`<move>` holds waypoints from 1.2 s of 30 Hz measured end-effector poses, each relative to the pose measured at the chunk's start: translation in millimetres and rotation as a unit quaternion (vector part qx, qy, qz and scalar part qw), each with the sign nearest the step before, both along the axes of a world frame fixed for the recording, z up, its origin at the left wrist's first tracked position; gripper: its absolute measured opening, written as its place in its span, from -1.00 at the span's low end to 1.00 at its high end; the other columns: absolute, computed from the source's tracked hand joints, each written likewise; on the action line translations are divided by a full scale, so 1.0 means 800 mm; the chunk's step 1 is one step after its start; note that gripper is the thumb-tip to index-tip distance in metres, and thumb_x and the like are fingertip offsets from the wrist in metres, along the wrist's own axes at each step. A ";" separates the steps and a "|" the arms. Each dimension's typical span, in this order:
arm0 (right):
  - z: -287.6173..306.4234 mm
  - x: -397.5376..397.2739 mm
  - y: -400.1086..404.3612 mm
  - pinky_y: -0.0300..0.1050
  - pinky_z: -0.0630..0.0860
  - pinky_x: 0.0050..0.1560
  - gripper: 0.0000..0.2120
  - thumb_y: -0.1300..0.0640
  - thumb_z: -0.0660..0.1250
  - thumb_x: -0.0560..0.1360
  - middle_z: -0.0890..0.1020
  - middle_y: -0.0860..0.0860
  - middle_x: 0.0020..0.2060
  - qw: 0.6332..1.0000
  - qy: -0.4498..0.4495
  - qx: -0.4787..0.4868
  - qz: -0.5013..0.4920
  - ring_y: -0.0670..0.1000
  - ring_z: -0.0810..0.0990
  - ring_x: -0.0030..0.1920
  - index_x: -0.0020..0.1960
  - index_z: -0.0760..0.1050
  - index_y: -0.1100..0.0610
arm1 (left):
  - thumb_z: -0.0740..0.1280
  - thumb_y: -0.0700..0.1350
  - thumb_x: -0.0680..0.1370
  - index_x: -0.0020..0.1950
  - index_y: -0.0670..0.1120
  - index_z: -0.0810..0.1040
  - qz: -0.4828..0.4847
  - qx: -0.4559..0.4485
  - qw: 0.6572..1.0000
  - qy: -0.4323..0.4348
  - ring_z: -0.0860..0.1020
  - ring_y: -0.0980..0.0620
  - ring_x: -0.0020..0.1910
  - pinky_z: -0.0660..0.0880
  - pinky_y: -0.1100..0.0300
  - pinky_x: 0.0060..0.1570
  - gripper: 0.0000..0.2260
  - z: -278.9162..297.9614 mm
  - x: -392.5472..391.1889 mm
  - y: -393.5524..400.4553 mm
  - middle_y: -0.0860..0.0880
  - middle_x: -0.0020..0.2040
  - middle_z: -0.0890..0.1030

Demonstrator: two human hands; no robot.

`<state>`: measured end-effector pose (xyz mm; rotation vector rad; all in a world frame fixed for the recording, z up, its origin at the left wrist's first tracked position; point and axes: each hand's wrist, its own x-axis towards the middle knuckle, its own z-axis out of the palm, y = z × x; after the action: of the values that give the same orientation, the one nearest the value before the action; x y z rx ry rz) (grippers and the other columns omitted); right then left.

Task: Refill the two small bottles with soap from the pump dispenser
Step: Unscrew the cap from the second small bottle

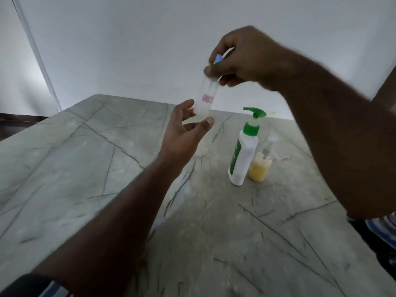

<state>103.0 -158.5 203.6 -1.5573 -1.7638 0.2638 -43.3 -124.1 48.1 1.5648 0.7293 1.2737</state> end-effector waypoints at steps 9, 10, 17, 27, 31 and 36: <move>-0.057 -0.057 -0.028 -0.05 0.64 -0.17 -0.67 -0.04 0.42 0.49 0.71 0.19 -0.22 0.985 -0.114 -0.125 -0.044 0.05 0.63 -0.33 -0.08 0.62 0.27 | 0.36 0.06 0.59 0.18 -0.03 0.51 0.027 0.010 0.997 0.070 0.63 -0.02 -0.02 0.57 0.02 -0.05 -0.76 -0.023 -0.011 -0.038 0.00 -0.02 0.64; -0.059 -0.059 -0.031 -0.10 0.62 -0.21 -0.70 -0.02 0.42 0.49 0.71 0.17 -0.25 0.981 -0.138 -0.129 -0.053 0.02 0.63 -0.36 -0.10 0.63 0.24 | 0.35 0.06 0.59 0.17 -0.03 0.51 0.027 0.014 0.996 0.081 0.64 -0.02 -0.04 0.57 0.02 -0.07 -0.77 -0.026 -0.011 -0.039 0.01 -0.04 0.64; -0.059 -0.057 -0.051 -0.10 0.64 -0.07 -0.79 0.31 0.45 0.38 0.70 -0.01 -0.16 0.966 -0.209 -0.148 -0.024 -0.07 0.67 -0.10 -0.09 0.68 0.03 | 0.30 -0.02 0.63 0.13 -0.08 0.51 -0.042 -0.001 0.994 0.098 0.64 -0.07 -0.01 0.44 0.27 -0.21 -0.84 -0.033 -0.014 -0.047 -0.11 0.05 0.65; -0.065 -0.056 -0.052 -0.21 0.56 -0.28 -0.94 0.19 0.42 0.45 0.68 0.00 -0.22 0.966 -0.203 -0.157 -0.041 -0.08 0.66 -0.30 -0.09 0.63 0.08 | 0.28 0.08 0.63 0.17 -0.03 0.48 -0.030 0.016 0.989 0.142 0.60 -0.15 0.07 0.55 -0.19 0.07 -0.78 -0.038 -0.013 -0.044 -0.09 0.06 0.64; -0.058 -0.055 -0.057 -0.16 0.62 -0.13 -0.82 0.26 0.44 0.40 0.68 0.01 -0.09 0.974 -0.175 -0.145 -0.010 -0.07 0.67 -0.15 -0.02 0.66 0.09 | 0.26 0.07 0.64 0.20 -0.06 0.47 -0.021 0.019 0.989 0.146 0.59 -0.16 0.08 0.54 -0.19 0.08 -0.75 -0.038 -0.015 -0.044 -0.10 0.08 0.62; -0.065 -0.060 -0.050 -0.07 0.67 -0.08 -0.68 -0.06 0.34 0.54 0.72 0.11 -0.19 0.957 -0.210 -0.189 -0.061 0.05 0.73 -0.24 -0.02 0.62 0.21 | 0.26 0.06 0.64 0.16 -0.03 0.48 -0.027 0.025 0.990 0.134 0.59 -0.10 0.02 0.55 -0.13 0.06 -0.80 -0.039 -0.015 -0.043 -0.12 0.07 0.61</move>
<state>54.8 -198.6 151.3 -2.1141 -2.0086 0.2306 -55.5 -158.6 16.6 1.8069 0.8206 1.0603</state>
